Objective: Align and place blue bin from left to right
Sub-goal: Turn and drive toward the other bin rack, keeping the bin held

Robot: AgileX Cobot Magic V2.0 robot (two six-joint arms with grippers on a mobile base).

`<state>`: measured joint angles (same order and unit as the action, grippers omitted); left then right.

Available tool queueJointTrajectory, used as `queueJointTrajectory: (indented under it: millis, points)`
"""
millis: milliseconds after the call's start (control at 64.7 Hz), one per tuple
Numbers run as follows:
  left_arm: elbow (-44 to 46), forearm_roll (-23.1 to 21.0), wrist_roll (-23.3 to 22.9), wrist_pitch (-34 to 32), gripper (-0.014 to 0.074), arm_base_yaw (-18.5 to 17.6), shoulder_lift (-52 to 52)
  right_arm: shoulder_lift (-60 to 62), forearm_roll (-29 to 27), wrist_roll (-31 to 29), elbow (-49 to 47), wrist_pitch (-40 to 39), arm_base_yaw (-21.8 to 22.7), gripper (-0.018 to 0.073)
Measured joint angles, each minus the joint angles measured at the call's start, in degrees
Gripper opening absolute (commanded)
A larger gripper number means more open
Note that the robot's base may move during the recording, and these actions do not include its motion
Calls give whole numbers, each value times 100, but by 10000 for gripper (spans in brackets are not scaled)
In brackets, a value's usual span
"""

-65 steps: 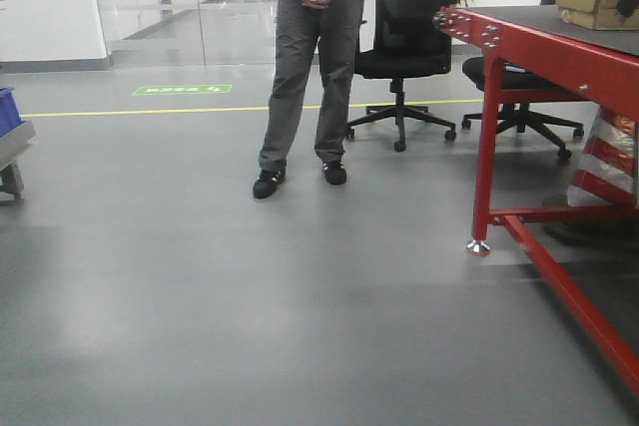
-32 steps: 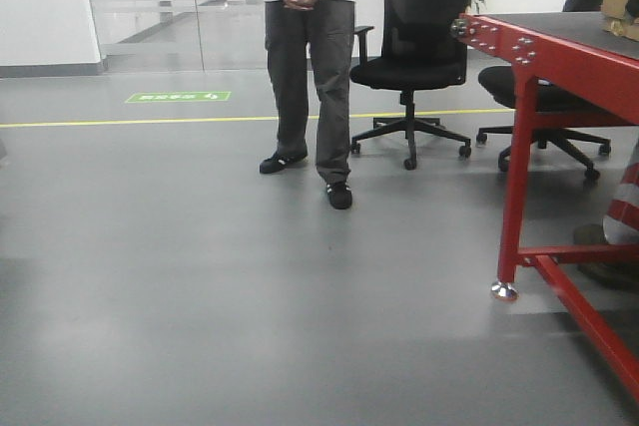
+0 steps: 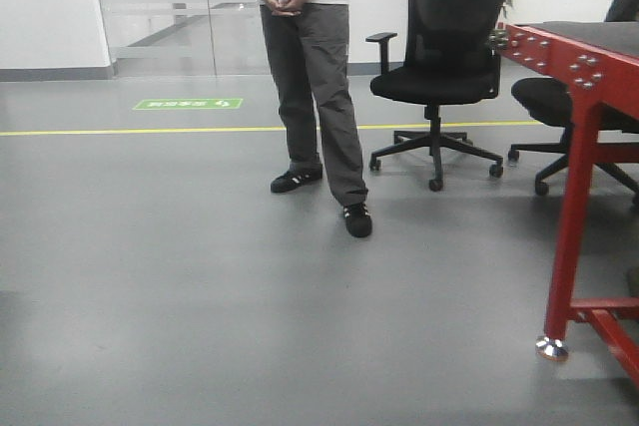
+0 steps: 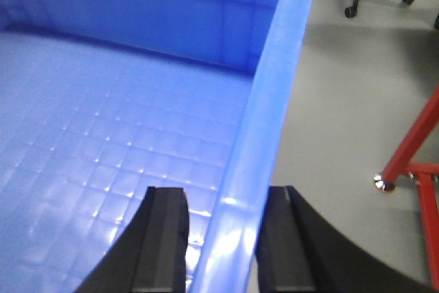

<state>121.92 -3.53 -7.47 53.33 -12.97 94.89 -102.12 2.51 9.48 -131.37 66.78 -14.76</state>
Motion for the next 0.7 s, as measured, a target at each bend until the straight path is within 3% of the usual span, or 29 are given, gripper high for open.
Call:
queueJointTrajectory:
  millis: [695]
  points:
    - [0,32,0,-34,-111,0,0,-4,8,0,0,-21,0,-69]
